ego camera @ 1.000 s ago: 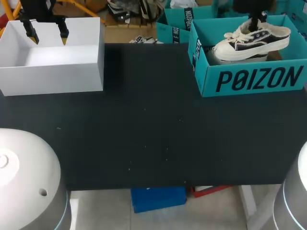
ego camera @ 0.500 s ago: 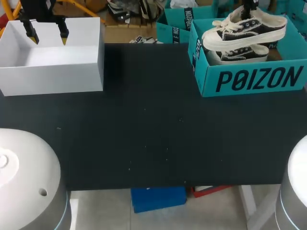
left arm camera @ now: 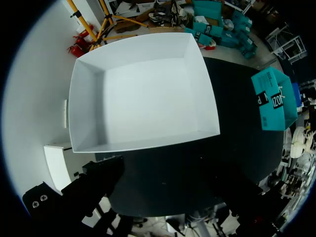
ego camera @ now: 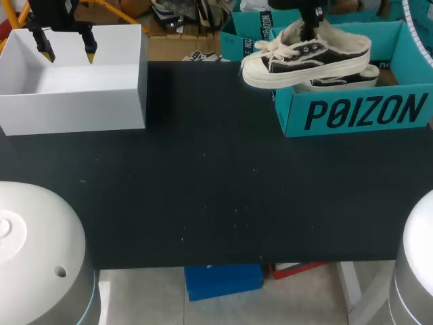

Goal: Take the shoe out of the shoebox, open the shoe tongue, remove and reinsert the insole, then place the shoe into the shoebox

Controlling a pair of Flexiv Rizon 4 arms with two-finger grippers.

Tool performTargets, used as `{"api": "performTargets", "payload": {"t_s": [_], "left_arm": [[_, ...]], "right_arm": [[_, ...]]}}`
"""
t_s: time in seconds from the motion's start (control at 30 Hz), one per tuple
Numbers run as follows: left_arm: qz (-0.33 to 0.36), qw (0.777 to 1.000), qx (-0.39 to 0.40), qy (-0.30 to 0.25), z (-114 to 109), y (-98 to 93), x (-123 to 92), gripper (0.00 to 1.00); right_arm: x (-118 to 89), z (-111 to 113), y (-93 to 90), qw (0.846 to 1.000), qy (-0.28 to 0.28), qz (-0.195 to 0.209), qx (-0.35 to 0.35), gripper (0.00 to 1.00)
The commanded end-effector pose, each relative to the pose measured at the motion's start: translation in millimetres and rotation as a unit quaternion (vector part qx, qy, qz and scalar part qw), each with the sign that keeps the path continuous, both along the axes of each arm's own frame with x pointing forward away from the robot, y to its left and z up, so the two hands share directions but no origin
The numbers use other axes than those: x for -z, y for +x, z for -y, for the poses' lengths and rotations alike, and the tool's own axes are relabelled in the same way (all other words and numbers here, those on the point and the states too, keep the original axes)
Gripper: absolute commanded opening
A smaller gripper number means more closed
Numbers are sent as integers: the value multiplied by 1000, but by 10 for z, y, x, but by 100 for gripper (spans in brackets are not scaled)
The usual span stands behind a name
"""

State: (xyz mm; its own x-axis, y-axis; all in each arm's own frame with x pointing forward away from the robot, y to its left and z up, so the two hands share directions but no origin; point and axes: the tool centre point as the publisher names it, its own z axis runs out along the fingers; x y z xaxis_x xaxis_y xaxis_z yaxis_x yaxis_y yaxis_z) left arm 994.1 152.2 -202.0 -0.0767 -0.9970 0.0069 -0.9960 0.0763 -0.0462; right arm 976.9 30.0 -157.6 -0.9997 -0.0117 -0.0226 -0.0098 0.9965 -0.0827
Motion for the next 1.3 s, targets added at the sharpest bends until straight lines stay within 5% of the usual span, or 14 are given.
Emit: {"api": "performTargets", "payload": {"t_s": [0.03,0.2,0.5,1.3], "left_arm": [[0,1000,0,0,-1,-11,-8,100],[0,1000,0,0,-1,-11,-8,100],[0,1000,0,0,-1,-11,-8,100],[0,1000,0,0,-1,-11,-8,100]], "right_arm": [[2,-269,-264,998,-12,54,-7,0],[185,-724,-364,998,-3,61,8,0],[827,-1406,-482,999,11,41,16,0],[1924,-2167,-905,998,57,40,2,0]]}}
